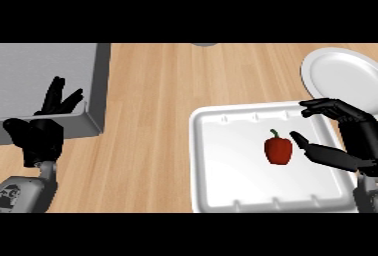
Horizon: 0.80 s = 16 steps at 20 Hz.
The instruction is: Pick the bell pepper from the tray and place it in the plate
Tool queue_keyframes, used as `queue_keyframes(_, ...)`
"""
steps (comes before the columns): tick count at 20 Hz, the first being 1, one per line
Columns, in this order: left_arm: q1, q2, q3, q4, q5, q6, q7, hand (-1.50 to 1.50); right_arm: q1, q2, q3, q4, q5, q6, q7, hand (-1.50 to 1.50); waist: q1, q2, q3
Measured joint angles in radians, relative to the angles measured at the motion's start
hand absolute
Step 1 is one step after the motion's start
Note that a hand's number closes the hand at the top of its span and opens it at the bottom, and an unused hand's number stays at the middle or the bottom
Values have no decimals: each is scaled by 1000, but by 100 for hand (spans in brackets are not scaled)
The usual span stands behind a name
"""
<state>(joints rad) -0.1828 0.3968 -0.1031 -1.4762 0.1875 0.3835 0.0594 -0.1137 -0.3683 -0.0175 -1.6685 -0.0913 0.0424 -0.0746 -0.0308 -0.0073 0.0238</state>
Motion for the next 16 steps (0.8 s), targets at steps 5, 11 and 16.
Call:
queue_keyframes(5,-13,-10,-12,4,-21,-2,-14,0,72,-59,43,27,50,103,-141,-150,11,-2,-1)
queue_keyframes(11,-26,-20,-12,14,-34,-3,-23,0,70,-205,67,38,233,119,-150,-150,24,-3,-5)
queue_keyframes(16,-30,-32,-27,2,-45,-10,-12,0,24,-292,113,24,343,159,-55,-150,38,-6,-5)
